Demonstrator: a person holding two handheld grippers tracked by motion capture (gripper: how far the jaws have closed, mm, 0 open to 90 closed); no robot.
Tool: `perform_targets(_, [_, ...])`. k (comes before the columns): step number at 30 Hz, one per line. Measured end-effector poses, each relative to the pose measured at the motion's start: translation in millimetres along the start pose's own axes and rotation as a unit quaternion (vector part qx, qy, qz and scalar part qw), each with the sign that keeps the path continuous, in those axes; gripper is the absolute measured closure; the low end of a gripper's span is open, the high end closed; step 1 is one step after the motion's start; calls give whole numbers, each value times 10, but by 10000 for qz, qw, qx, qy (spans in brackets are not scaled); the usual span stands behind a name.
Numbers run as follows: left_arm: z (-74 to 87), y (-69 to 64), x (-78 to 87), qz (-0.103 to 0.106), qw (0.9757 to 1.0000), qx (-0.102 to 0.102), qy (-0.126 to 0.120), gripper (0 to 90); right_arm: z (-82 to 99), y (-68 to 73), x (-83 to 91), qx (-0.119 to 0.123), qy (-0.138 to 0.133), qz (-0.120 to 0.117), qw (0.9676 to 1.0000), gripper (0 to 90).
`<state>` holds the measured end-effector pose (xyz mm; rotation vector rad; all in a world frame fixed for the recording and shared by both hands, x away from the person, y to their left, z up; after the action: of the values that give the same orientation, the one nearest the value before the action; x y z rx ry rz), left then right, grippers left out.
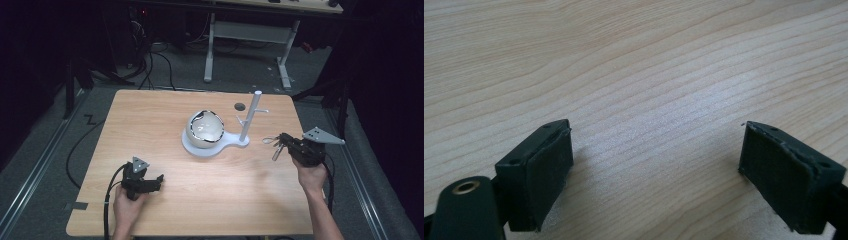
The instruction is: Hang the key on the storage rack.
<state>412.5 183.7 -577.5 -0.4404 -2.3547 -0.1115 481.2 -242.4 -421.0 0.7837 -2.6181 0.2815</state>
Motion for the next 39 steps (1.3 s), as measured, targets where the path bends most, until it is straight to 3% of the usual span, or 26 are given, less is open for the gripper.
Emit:
perform_targets(7, [0, 0, 0, 1, 10000, 1, 0, 142, -154, -23, 63, -18, -156, -22, 9999, 844])
perform_targets(39, [3, -3, 4, -10, 10000, 12, -8, 144, -771, -22, 180, 179, -313, 148, 9992, 844])
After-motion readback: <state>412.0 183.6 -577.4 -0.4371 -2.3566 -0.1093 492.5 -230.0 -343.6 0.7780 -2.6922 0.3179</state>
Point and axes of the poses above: each handheld gripper's, and its own axes: x roughly backward along the jaws, z roughly out of its underside, y roughly to its left, the point moved 10 cm from there along -x, roughly forward along the jaws, and after that the axes turned 3 degrees about x, right-handed, at the moved point
